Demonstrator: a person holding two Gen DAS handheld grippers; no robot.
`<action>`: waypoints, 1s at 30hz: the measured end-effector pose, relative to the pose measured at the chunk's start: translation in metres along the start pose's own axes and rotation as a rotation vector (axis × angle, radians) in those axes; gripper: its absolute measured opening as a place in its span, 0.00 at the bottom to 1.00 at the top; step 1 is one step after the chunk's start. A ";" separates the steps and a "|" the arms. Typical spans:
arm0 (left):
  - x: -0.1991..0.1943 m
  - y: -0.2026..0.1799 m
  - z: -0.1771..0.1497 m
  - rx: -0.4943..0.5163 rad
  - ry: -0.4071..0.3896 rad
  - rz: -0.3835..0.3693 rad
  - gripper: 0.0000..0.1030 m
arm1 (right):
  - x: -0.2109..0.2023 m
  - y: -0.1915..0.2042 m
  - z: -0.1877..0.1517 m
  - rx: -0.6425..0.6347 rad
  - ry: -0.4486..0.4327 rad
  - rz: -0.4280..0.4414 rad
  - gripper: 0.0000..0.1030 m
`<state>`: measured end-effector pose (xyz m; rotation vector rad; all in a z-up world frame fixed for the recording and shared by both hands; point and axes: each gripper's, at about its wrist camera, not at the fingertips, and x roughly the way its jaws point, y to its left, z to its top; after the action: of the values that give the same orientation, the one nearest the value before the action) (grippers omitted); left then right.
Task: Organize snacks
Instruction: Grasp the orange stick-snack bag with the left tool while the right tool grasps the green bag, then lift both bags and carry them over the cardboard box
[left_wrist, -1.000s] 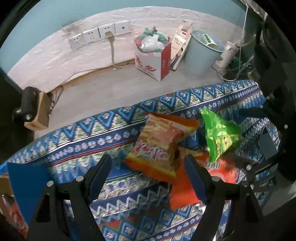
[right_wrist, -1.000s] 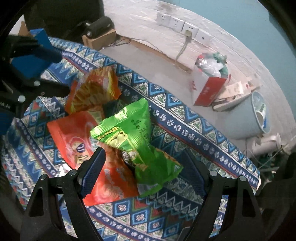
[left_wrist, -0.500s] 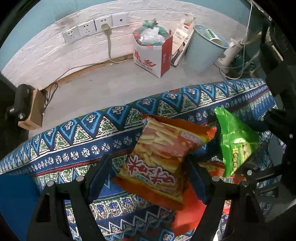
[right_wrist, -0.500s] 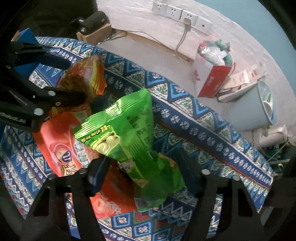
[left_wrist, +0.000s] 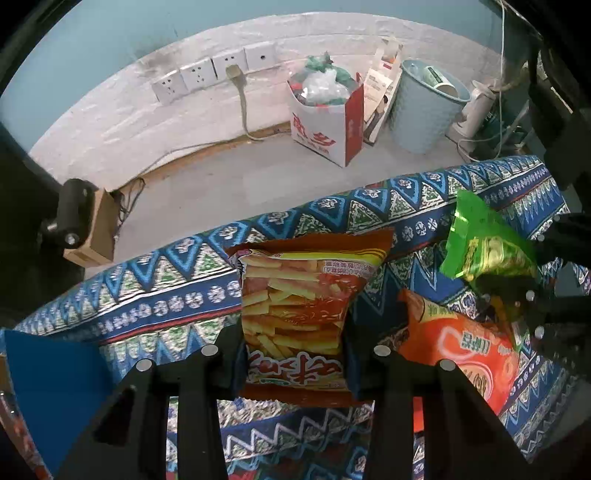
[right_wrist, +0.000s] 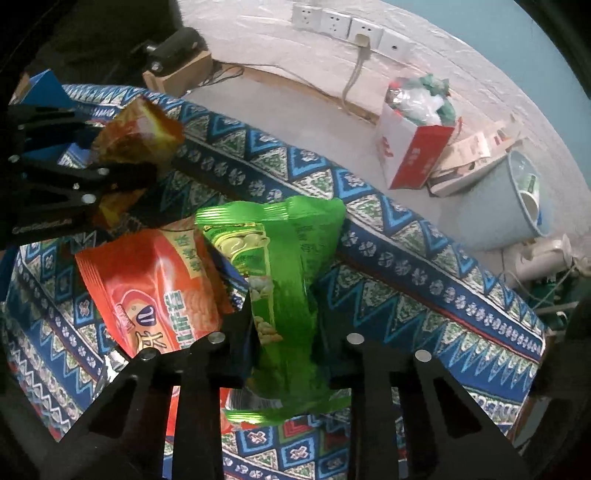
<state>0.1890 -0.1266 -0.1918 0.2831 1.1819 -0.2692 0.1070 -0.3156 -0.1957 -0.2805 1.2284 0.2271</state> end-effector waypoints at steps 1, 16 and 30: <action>-0.004 0.001 -0.001 0.003 -0.005 0.008 0.40 | -0.002 0.000 0.000 0.004 -0.005 -0.005 0.25; -0.078 0.035 -0.024 -0.058 -0.051 0.063 0.40 | -0.059 0.010 0.008 0.113 -0.116 -0.036 0.25; -0.126 0.101 -0.068 -0.185 -0.058 0.103 0.40 | -0.103 0.059 0.024 0.098 -0.202 0.022 0.25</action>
<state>0.1210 -0.0009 -0.0907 0.1728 1.1224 -0.0767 0.0770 -0.2543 -0.0957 -0.1550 1.0394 0.2089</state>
